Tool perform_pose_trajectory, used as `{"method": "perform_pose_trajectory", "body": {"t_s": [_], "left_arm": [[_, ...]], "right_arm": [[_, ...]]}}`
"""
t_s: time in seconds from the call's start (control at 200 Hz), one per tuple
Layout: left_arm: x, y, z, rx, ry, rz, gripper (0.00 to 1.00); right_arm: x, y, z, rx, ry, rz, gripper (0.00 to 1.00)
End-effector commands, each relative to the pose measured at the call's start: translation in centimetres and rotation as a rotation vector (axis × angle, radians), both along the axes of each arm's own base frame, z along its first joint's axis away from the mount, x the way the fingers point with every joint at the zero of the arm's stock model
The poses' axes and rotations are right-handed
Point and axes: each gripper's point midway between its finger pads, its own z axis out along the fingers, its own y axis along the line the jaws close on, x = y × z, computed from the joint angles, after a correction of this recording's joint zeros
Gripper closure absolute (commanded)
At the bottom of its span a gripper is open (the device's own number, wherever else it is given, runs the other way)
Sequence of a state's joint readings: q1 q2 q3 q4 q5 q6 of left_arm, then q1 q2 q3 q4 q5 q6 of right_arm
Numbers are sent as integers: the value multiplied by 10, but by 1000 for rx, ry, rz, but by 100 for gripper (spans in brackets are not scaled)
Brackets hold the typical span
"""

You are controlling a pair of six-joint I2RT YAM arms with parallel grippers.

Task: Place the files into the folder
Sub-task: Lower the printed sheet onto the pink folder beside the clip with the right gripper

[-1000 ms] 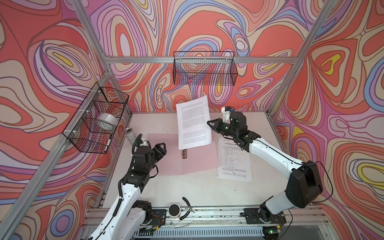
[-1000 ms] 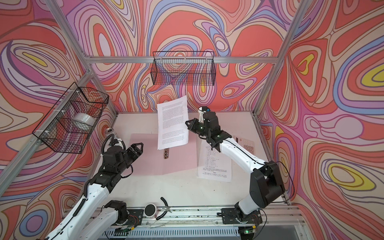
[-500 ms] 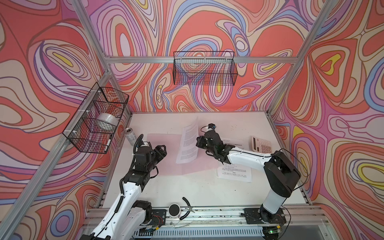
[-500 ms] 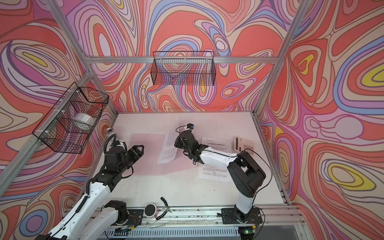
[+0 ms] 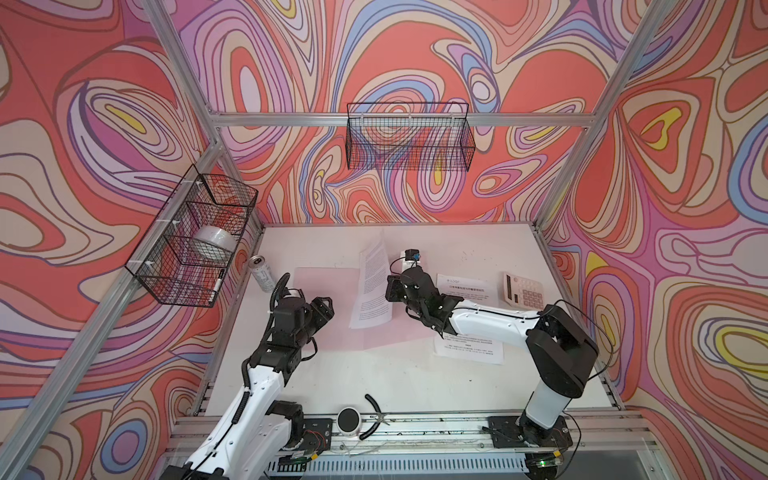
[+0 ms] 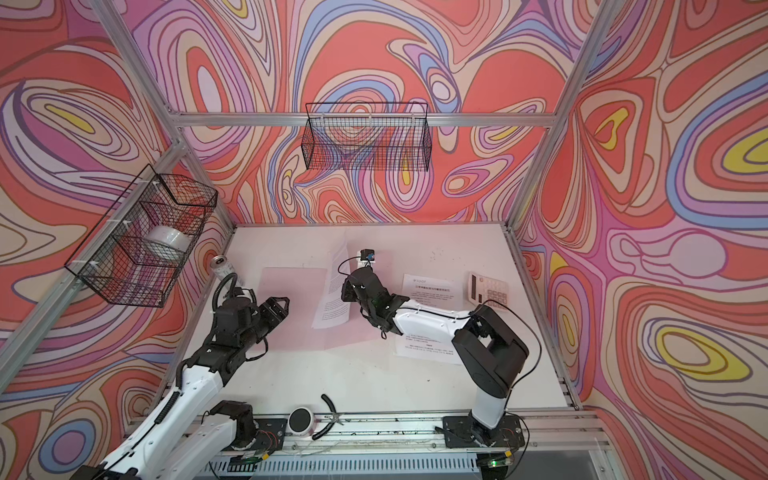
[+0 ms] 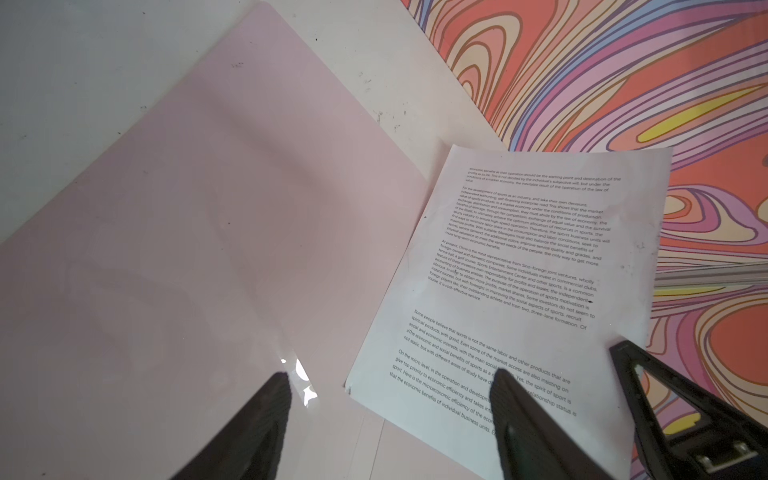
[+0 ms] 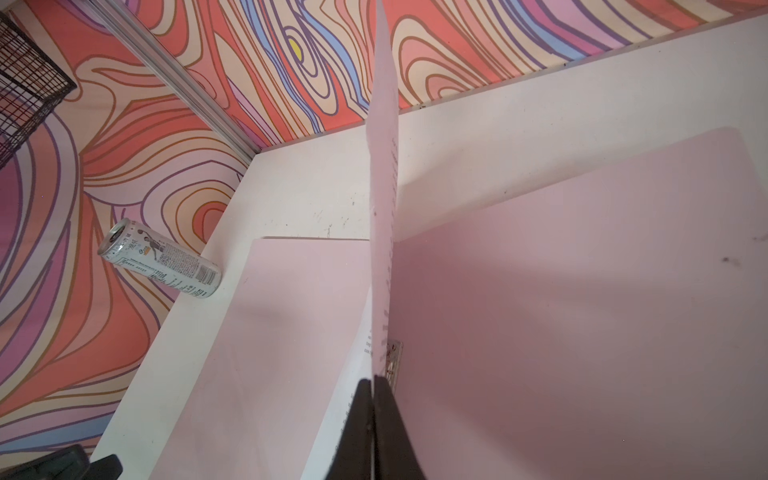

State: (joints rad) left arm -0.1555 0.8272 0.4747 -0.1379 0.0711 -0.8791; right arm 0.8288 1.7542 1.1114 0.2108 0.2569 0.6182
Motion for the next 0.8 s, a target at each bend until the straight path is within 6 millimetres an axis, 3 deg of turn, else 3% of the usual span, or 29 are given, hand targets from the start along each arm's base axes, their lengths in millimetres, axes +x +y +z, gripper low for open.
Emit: {"method": "perform_pose_trajectory", "body": {"t_s": [0.0, 0.24, 0.26, 0.31, 0.501, 0.791], "left_arm": [[-2, 3, -8, -1, 16, 12, 24], [-4, 3, -13, -4, 25, 12, 24], [-5, 3, -13, -5, 25, 11, 24], [-5, 3, -14, -6, 27, 15, 24], [-6, 3, -18, -8, 33, 17, 25], [-9, 5, -23, -10, 44, 28, 25]], "right_arm": [[-5, 4, -9, -22, -6, 30, 100], [-14, 13, -16, -1, 25, 88, 100], [-14, 14, -29, -22, 48, 91, 100], [-15, 13, -33, -23, 61, 87, 100], [-15, 8, -39, -29, 80, 47, 100], [-19, 17, -50, 10, 114, 36, 100]]}}
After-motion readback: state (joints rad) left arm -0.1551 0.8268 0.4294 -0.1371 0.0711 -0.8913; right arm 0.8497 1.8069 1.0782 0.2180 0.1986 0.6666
